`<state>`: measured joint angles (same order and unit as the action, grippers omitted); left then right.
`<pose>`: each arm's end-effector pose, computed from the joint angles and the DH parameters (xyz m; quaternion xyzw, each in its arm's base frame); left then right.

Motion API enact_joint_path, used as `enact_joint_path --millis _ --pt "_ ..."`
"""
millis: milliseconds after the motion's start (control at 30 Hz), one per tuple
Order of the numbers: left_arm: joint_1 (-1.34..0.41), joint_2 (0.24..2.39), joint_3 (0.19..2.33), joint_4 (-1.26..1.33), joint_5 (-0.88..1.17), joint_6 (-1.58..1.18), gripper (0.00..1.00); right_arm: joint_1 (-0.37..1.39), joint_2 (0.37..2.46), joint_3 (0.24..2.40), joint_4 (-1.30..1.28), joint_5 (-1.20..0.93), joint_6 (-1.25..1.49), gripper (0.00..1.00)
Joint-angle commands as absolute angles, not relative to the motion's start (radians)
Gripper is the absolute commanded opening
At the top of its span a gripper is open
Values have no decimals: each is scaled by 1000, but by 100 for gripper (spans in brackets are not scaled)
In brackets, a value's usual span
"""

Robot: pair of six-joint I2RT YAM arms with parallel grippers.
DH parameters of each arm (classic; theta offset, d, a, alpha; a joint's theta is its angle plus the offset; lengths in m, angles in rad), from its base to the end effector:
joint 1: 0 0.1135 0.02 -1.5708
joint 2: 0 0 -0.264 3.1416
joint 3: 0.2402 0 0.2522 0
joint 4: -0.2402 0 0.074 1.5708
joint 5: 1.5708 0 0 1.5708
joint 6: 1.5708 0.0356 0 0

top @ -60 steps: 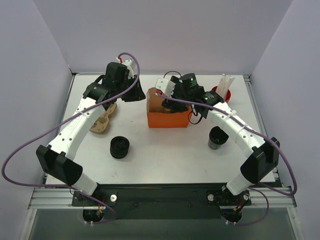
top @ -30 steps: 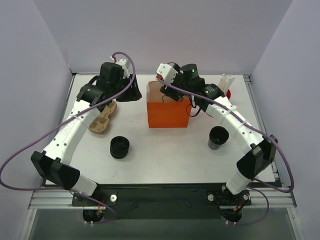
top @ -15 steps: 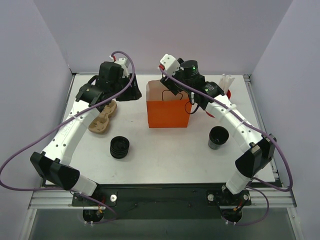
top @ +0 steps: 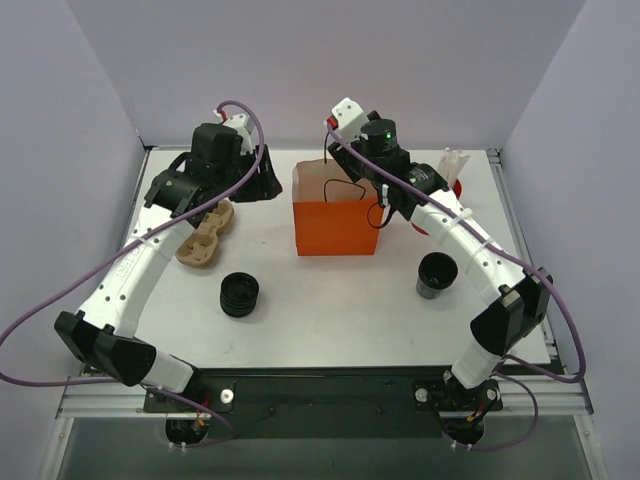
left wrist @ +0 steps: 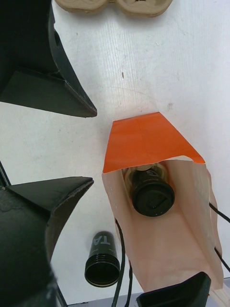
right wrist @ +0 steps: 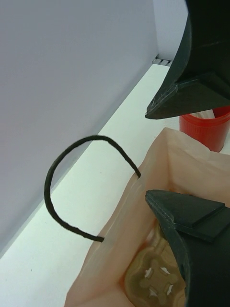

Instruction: Pack the takeout coffee

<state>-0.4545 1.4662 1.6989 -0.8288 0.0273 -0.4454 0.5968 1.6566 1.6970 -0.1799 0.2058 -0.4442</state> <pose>0.2760 -0.1359 0.4294 0.0104 0.8835 -0.2145 0.4164 0.3289 0.2147 0.4312 -0.3148 0.6848 -0.0275 0.6566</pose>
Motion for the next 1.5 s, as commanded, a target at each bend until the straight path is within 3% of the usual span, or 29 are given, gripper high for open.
enact_joint_path --millis 0,233,400,433,500,533,567,700,900,1100,1167,1267,1367,1400,1467 --pt "-453 1419 1727 -822 41 -459 62 600 1605 1733 -115 340 -379 61" --pt "-454 1390 1729 -824 51 -475 62 600 1568 1816 -208 333 -255 60" --pt "-453 1326 1707 -753 156 -532 67 600 1493 1940 -457 353 57 61" --pt "-454 1286 1669 -697 182 -541 76 601 1450 1944 -528 322 89 66" --pt "-454 1244 1623 -657 221 -560 80 601 1393 1898 -580 214 171 77" --pt "-454 1202 1570 -613 233 -571 86 601 1321 1860 -603 186 210 92" --pt "-454 1183 1550 -594 248 -574 94 601 1284 1782 -609 160 253 100" --pt "-482 1095 1435 -534 296 -563 97 604 1112 1588 -621 8 373 100" --pt "-485 928 1247 -486 295 -549 97 603 944 1409 -672 15 630 100" --pt "-483 856 1200 -505 259 -529 97 601 874 1358 -609 250 481 100" --pt "-483 856 1204 -517 250 -522 97 586 902 1402 -598 394 392 100" --pt "-483 870 1219 -555 250 -502 97 525 1020 1497 -601 435 228 100" --pt "-483 879 1239 -606 268 -491 97 350 1135 1560 -586 311 127 89" --pt "-485 879 1244 -627 278 -488 97 248 1190 1578 -580 261 123 78" --pt "-483 873 1246 -643 290 -483 97 169 1235 1586 -543 166 117 69"
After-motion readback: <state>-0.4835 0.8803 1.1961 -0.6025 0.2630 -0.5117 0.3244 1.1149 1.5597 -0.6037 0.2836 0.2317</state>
